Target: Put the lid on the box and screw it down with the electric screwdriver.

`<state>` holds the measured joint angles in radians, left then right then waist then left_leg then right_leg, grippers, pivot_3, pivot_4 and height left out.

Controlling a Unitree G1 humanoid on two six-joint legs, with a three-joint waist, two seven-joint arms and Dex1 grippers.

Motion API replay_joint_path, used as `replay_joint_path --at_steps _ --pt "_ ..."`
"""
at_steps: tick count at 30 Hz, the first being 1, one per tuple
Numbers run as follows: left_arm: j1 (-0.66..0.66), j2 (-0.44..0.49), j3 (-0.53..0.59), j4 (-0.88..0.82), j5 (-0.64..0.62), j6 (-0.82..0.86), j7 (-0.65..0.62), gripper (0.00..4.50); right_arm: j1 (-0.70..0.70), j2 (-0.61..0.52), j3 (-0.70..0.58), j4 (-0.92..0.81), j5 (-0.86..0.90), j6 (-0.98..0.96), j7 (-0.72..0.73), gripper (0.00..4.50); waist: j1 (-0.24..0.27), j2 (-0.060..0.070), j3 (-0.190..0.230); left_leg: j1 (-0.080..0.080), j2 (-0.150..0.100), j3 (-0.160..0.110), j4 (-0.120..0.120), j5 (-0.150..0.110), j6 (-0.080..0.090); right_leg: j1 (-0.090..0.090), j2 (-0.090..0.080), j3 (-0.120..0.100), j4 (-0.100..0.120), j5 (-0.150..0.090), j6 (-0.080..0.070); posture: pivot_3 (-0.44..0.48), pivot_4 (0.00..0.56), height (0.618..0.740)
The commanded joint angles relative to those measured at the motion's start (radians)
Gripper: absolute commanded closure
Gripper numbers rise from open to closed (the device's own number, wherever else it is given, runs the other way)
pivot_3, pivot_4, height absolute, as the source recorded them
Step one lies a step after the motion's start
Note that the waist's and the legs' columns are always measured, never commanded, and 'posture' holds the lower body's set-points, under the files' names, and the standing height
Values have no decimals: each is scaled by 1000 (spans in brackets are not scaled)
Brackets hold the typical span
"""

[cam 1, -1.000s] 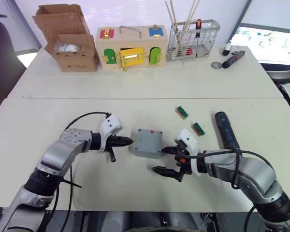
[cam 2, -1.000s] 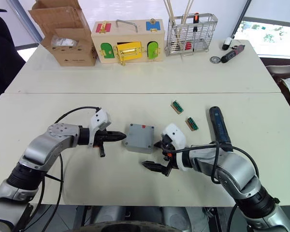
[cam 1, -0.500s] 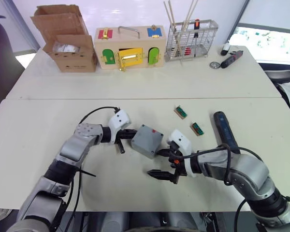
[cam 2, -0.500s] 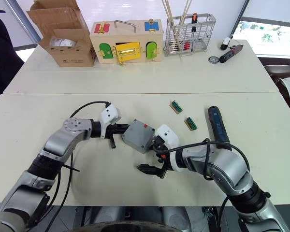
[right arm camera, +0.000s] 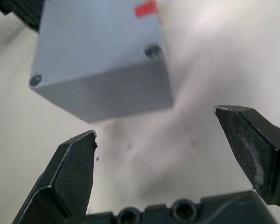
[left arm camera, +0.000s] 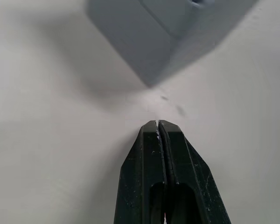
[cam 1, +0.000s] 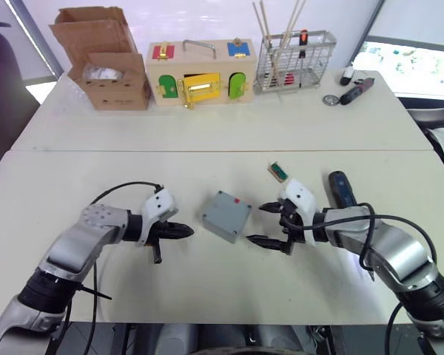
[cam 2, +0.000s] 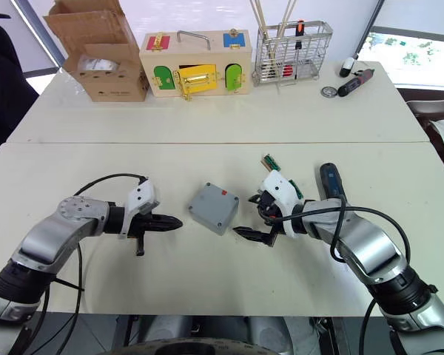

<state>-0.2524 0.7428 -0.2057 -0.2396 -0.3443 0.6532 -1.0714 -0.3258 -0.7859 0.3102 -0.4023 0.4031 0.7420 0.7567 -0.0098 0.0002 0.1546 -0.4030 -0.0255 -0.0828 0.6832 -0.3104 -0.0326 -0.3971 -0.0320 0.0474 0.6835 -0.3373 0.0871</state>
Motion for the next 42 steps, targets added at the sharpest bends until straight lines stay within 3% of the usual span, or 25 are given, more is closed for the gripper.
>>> replay_joint_path --at_steps 1,8,21,42 --pt "27 14 5 -64 -20 26 5 4500 -42 13 31 64 -73 -103 59 26 -1 0 0 0 0 0 0 0 0 0 0 0 0 0 0 0 150 740" --pt "23 -47 -25 -77 -1 32 76 4500 -111 60 101 145 -174 -184 132 26 1 0 0 0 0 0 0 0 0 -1 0 0 0 0 0 0 150 740" --pt "-38 -143 -14 15 54 -37 172 4500 -58 96 101 34 -173 -119 176 26 2 0 0 0 0 0 0 0 0 0 0 0 1 0 0 0 150 740" --pt "-69 -137 -17 56 73 -64 155 4500 19 72 101 -100 -172 7 160 26 -2 0 0 0 0 0 0 0 0 -1 0 0 1 0 0 0 150 740"
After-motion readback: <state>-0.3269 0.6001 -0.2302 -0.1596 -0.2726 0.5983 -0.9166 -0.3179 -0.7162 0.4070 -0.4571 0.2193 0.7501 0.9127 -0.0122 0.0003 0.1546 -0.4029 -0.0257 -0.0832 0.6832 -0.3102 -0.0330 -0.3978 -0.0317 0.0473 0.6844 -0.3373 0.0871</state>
